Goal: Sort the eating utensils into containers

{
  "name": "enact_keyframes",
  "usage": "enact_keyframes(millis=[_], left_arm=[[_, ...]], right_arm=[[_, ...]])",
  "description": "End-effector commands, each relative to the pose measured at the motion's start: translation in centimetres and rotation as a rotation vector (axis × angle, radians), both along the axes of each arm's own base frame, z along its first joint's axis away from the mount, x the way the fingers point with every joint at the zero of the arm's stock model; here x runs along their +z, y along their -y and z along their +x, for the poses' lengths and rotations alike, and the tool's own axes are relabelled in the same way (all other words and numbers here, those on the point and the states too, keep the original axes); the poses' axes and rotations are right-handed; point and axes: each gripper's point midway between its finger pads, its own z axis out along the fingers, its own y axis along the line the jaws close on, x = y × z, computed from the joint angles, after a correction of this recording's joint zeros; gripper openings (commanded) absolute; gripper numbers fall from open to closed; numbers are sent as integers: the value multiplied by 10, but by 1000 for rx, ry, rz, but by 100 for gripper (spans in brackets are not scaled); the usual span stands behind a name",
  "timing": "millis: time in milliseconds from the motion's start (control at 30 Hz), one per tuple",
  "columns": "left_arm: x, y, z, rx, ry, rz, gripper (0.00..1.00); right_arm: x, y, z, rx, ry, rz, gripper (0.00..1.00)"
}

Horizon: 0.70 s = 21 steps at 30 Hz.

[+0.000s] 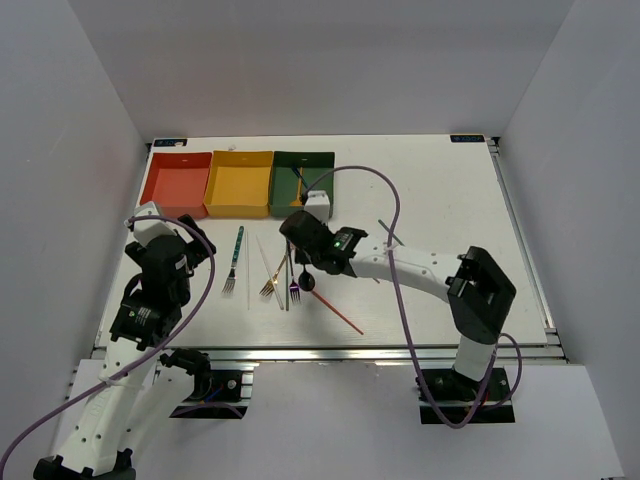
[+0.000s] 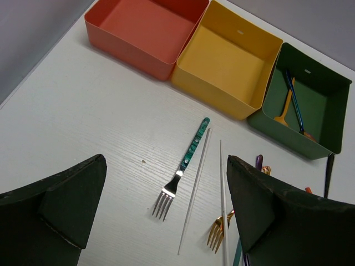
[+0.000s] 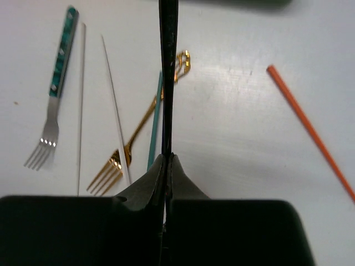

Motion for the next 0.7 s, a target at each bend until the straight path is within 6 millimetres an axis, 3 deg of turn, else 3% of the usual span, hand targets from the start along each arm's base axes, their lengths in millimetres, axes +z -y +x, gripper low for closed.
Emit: enact_keyframes(millis=[0,33,67,100,133,167,200,233,267,300,333,367,400,467,533,667], left_arm=[[-2,0,0,0,-5,6,98],[-2,0,0,0,-6,6,98],[-2,0,1,0,-5,6,98],[-2,0,1,0,-5,6,98],[-2,0,1,0,-5,6,98],[-3,1,1,-2,-9,7,98],[-4,0,1,2,-13,8,98],[-3,0,1,2,-11,7,98],[-4,0,1,3,-15,9,98],[-4,0,1,2,-15,9,98],[-4,0,1,2,-14,9,98],[-4,1,2,0,-15,9,98],[-5,1,2,-1,-17,9,98],[-5,2,3,-3,-18,10,98],[-7,2,4,-6,-25,11,98],[-8,3,5,-11,-31,12,98]], right_arm=[[44,4,42,32,150,0,0],[45,10,64,35,160,-5,0],[61,4,79,72,193,20,0],[77,-18,89,247,263,49,0],[70,-19,110,307,280,40,0],[94,-41,115,453,324,116,0],[82,-47,132,528,360,71,0],[84,-39,154,536,375,66,0],[118,-50,165,592,434,115,0],[95,-43,184,596,386,76,0],[99,-42,195,599,391,75,0],[132,-46,206,629,468,88,0],[117,-42,219,634,456,60,0],[118,-37,234,639,515,3,0],[103,-32,248,628,536,-34,0],[74,-26,258,622,499,-55,0]])
